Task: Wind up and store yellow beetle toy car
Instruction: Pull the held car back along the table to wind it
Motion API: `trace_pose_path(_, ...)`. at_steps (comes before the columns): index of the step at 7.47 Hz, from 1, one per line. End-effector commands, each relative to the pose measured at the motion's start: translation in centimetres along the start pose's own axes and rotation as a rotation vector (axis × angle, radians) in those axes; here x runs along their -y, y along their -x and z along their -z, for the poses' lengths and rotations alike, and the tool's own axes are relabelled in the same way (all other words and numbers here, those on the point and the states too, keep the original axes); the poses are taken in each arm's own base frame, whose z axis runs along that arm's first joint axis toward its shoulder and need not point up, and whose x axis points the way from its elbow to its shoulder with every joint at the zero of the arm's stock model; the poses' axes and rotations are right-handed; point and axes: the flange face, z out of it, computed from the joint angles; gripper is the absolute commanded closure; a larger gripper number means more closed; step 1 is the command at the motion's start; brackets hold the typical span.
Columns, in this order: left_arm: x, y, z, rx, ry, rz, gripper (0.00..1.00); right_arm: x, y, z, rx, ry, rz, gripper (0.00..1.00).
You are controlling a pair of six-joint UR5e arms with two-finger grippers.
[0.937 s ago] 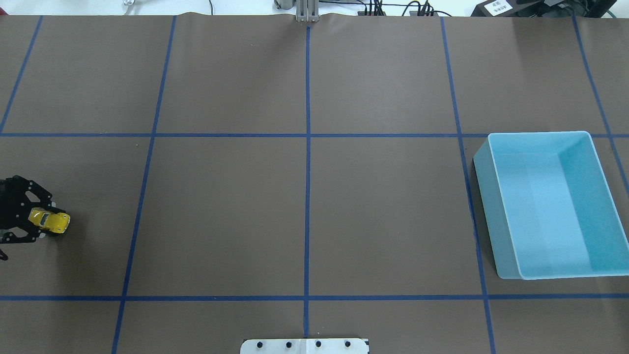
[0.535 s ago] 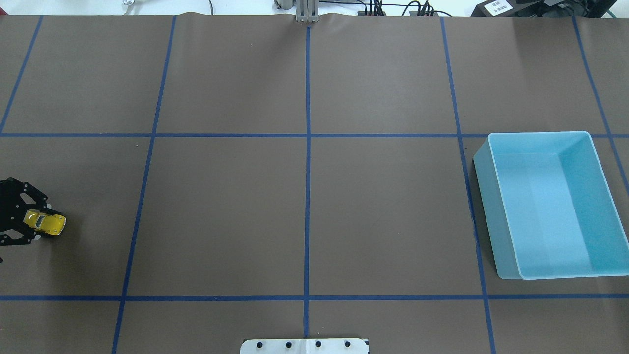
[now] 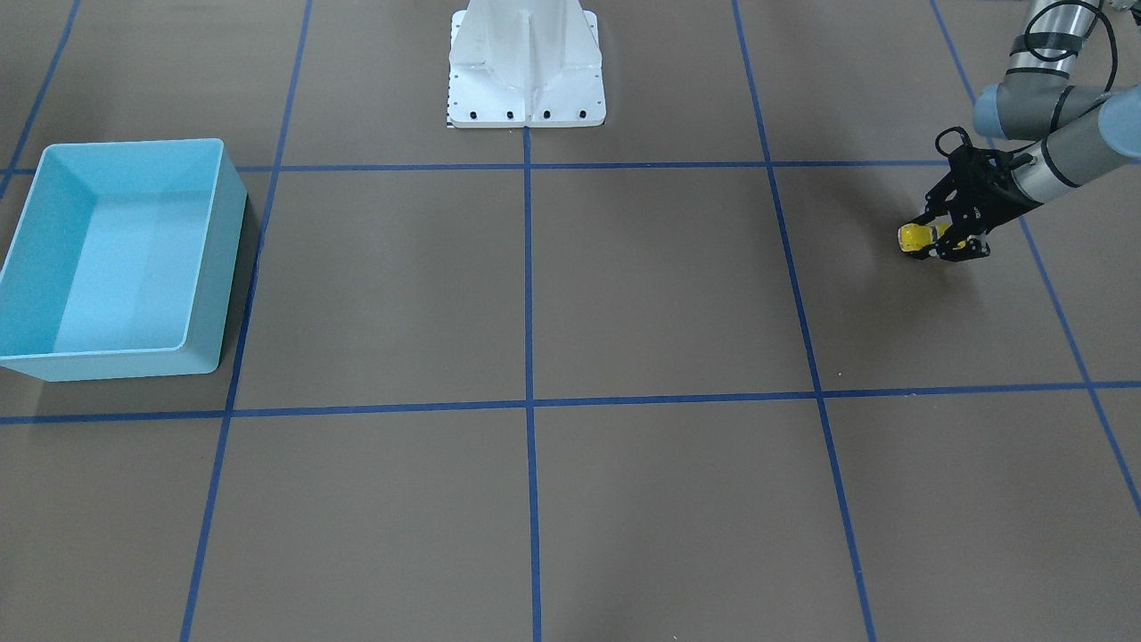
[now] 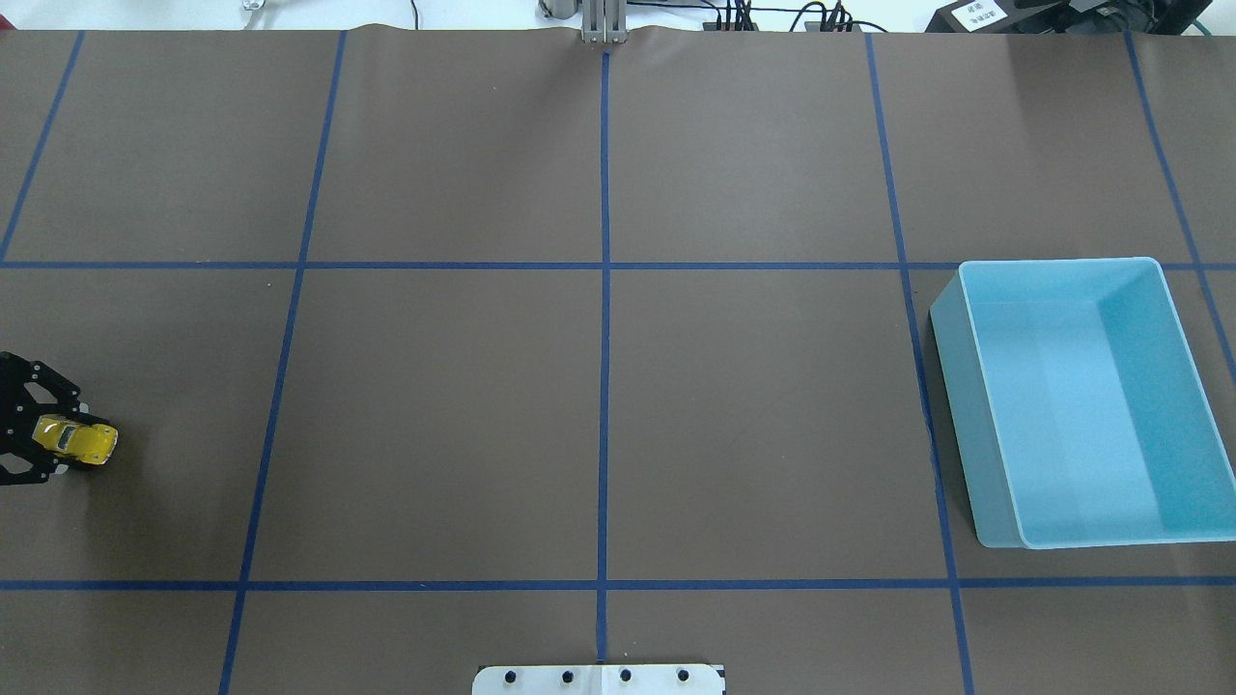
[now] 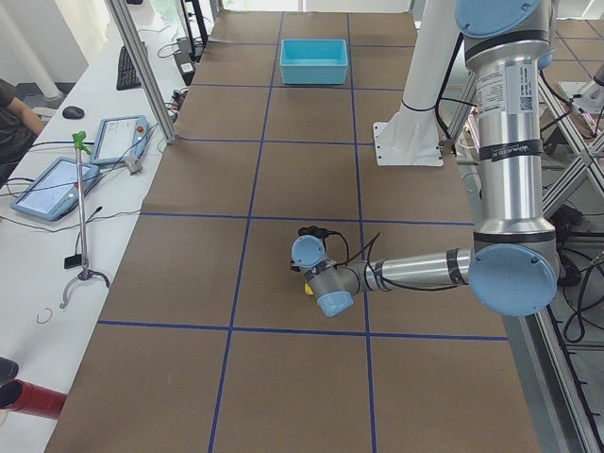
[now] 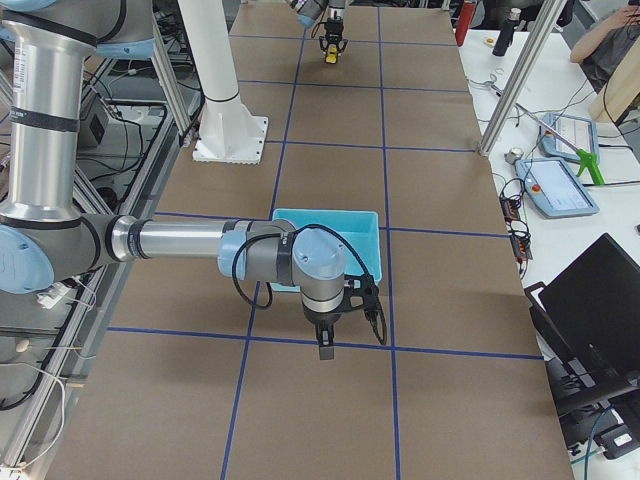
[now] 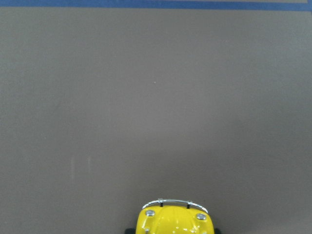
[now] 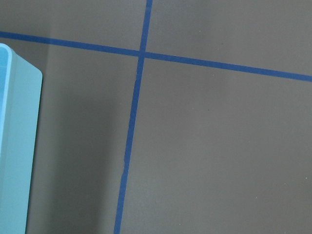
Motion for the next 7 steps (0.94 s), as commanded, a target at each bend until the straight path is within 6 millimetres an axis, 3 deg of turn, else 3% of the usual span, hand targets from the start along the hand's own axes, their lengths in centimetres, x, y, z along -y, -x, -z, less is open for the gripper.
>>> trace_pose_path(1,-0.71,0.04,0.20,0.006,0.003,0.011,1.00,0.03,0.04,-0.03,-0.001,0.001,0.001,0.00)
trace_pose_path(7,-1.26,0.26,0.75,0.021,0.002,0.018,1.00,0.03,0.05,-0.03,0.001,0.001,0.001,0.00)
